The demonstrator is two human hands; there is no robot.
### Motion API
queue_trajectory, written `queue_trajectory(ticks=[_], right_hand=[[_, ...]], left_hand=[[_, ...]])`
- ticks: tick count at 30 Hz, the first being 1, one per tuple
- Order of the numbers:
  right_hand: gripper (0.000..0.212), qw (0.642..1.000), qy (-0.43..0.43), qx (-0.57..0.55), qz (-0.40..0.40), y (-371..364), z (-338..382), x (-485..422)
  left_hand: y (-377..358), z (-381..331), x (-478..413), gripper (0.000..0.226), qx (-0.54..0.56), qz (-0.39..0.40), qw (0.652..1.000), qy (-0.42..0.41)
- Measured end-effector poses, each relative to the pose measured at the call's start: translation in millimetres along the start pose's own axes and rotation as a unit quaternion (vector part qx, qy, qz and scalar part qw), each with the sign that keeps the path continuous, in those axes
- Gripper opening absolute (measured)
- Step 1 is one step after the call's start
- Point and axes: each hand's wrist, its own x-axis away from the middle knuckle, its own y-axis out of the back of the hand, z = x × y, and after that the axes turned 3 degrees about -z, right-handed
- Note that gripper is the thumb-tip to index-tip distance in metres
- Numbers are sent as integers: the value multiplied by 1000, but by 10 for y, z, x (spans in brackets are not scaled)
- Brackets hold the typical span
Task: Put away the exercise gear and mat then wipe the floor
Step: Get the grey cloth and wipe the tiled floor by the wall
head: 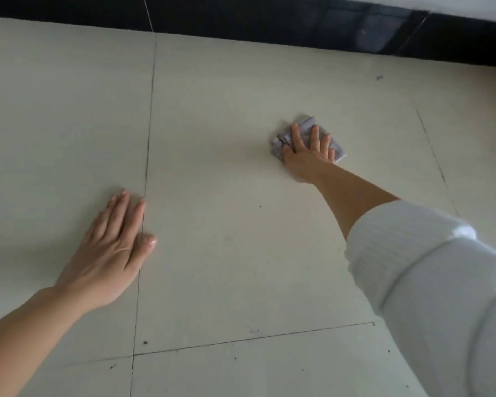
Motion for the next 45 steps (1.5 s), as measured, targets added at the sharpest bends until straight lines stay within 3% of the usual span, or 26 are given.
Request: queue_trajectory(ticks=[2,7,13,17,20,23,28,30,34,40,43,45], right_hand=[[57,999,39,-5,0,-77,124,165],[56,973,228,32,-22,-545,252,1048],[54,925,368,87,-16,-1014,-69,2117],[55,892,433,123,-43,-1071,-378,2146],[61,922,369,95,-64,-912,-463,1794],[70,980,188,36,-56,-646,-487,1293],[71,997,31,-2,-67,-366,-133,615],[70,997,15,-29,-68,-382,149,535],[64,975,206,10,-80,-606,580,910],[62,889,440,123,-28,-979,333,1769],[63,846,507,161,-31,-992,-38,1837],[64,842,509,175,-38,-905,-149,1688]], left_hand=[[6,-1,70,79,1,9,1000,23],[30,-61,62,82,0,29,999,41],[61,-131,60,86,-13,37,998,52],[78,-205,69,86,3,53,996,68],[100,-163,86,89,-5,68,996,54],[103,-112,99,89,-8,78,996,41],[95,-116,96,87,0,85,995,44],[96,-109,90,85,3,82,996,46],[94,-119,99,84,12,79,996,46],[51,-114,116,82,14,38,998,42],[58,-26,154,78,3,-7,1000,2],[92,154,164,77,-24,-30,999,2]])
